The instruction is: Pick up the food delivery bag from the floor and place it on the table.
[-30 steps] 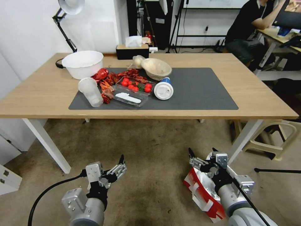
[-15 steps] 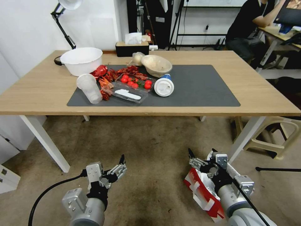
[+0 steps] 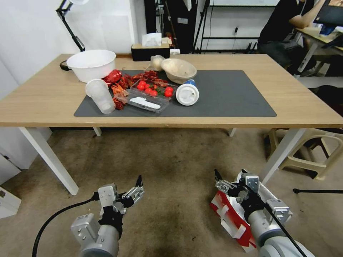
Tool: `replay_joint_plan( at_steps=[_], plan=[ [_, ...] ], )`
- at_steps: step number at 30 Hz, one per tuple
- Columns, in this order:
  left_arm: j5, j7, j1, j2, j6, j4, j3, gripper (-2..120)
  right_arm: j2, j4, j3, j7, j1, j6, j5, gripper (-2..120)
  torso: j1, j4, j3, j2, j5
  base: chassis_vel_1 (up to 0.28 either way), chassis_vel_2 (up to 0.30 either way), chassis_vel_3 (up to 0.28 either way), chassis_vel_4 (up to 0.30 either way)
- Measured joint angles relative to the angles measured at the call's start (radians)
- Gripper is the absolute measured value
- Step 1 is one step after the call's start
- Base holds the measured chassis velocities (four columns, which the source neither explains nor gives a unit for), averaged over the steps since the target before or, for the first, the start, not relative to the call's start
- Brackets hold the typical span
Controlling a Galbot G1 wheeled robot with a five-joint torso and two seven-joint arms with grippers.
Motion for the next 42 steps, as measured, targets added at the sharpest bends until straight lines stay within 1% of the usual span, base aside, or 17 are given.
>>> replay_joint_plan(
  at_steps=[18,22,25,42],
  plan=[
    [0.024,0.010,0.004,-0.001,-0.001,0.000,-0.002,100,-0.005,-0.004,-0.001,0.003,-0.002,0.005,0.000,100,-0.029,0.0000,-0.049,-0.078,0.0000,0.000,0.000,0.000,0.000],
    [0.028,0.012,0.004,-0.001,-0.002,0.000,-0.003,100,-0.006,-0.005,-0.001,0.003,-0.003,0.005,0.000,100,-0.031,0.0000,-0.053,-0.084,0.0000,0.000,0.000,0.000,0.000],
    [0.031,0.013,0.002,-0.002,-0.005,0.000,-0.002,100,-0.011,-0.005,0.001,0.003,-0.007,0.005,-0.002,100,-0.040,0.0000,-0.066,-0.105,0.0000,0.000,0.000,0.000,0.000],
    [0.047,0.025,0.000,-0.012,-0.021,0.000,0.008,100,-0.010,0.009,0.006,0.002,-0.017,0.005,-0.005,100,-0.062,0.0000,-0.108,-0.170,0.0000,0.000,0.000,0.000,0.000]
  ],
)
